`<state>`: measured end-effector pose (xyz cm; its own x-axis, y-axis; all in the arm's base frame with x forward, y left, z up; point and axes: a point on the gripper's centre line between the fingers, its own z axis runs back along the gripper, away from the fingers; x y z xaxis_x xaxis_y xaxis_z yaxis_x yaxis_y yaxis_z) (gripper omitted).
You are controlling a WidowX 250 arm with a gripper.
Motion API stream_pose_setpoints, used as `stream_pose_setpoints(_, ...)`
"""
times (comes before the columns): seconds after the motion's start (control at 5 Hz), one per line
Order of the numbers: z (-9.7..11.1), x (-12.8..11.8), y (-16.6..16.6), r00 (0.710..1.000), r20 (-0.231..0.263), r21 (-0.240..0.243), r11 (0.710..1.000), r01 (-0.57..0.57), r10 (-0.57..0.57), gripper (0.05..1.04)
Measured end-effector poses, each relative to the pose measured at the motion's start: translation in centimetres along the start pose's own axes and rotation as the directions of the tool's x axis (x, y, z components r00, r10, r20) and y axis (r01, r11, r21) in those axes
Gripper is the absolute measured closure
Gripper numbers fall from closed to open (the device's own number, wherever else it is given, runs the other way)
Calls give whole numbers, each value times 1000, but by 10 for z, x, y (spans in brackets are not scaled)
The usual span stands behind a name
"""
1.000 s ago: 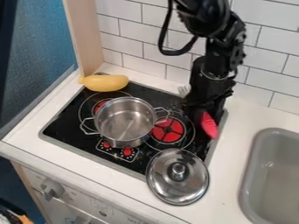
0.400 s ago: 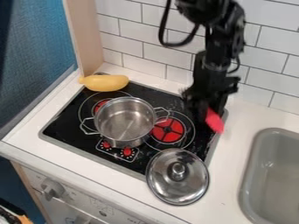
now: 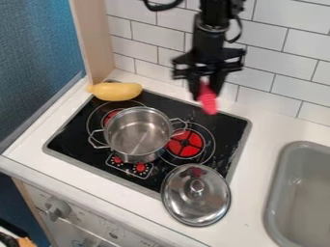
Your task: Moved the red fork to the bottom left corner of the stove
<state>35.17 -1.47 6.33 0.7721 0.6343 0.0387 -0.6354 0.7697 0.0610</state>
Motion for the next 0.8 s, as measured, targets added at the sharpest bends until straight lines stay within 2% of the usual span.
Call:
stream_pose_setpoints(0.2, -2, 0, 46, 999, -47, 71, 997, 16, -13, 696)
stream_pose_setpoints(0.4, -2, -7, 94, 994, -92, 116, 991, 70, -60, 696)
stream_pose_setpoints(0.6, -13, -9, 137, 989, -137, 157, 984, 78, -57, 696)
stream_pose_setpoints(0.8, -20, -9, 167, 994, -110, 157, 988, 11, 6, 696)
